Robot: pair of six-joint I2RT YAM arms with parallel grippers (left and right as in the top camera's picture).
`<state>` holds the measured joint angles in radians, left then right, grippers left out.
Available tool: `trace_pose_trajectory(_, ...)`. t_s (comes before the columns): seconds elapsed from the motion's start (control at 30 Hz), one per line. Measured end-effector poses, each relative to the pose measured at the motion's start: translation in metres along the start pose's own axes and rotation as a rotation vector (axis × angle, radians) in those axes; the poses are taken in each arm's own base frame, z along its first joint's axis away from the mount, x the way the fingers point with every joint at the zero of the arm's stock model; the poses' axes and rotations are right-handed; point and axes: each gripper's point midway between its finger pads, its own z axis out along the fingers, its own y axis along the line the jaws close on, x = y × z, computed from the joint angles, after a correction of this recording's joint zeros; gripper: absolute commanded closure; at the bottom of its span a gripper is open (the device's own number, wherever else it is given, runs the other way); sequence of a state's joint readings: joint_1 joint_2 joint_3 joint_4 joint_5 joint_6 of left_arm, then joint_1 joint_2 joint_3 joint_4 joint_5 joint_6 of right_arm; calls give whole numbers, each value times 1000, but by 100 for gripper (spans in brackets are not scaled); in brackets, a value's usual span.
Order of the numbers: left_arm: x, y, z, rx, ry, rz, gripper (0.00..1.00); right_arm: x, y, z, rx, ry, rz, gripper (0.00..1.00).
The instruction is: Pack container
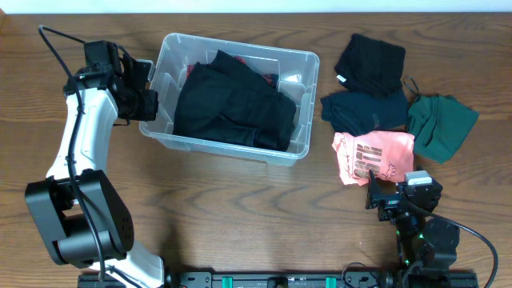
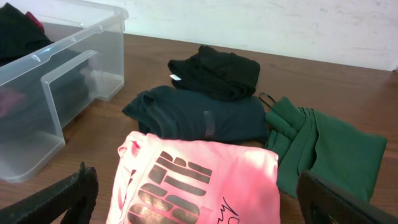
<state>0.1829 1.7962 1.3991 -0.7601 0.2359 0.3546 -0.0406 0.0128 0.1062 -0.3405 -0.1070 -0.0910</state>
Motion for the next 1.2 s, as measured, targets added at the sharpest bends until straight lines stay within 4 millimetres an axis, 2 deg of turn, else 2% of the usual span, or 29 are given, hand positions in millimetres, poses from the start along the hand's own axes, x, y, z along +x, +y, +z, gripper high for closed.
trace_pose_trajectory(0.8,13,-1,-3,-6,56,-99,93,0,0,0,0,0,0,1)
trace_pose_trajectory(0.83,13,-1,-3,-6,56,-103,83,0,0,0,0,0,0,1)
trace_pose_trajectory(0.87,13,-1,-3,-6,56,-108,66,0,0,0,0,0,0,1)
trace_pose_trajectory(0.9,15,0,-3,-12,61,-115,42,0,0,0,0,0,0,1)
trace_pose_trajectory(0.97,20,2,-2,-21,83,-137,2,0,0,0,0,0,0,1)
trace_pose_trajectory(1.1,28,5,-6,-35,111,-186,2,0,0,0,0,0,0,1)
trace_pose_trajectory(1.2,26,4,-18,-43,111,-206,2,0,0,0,0,0,0,1)
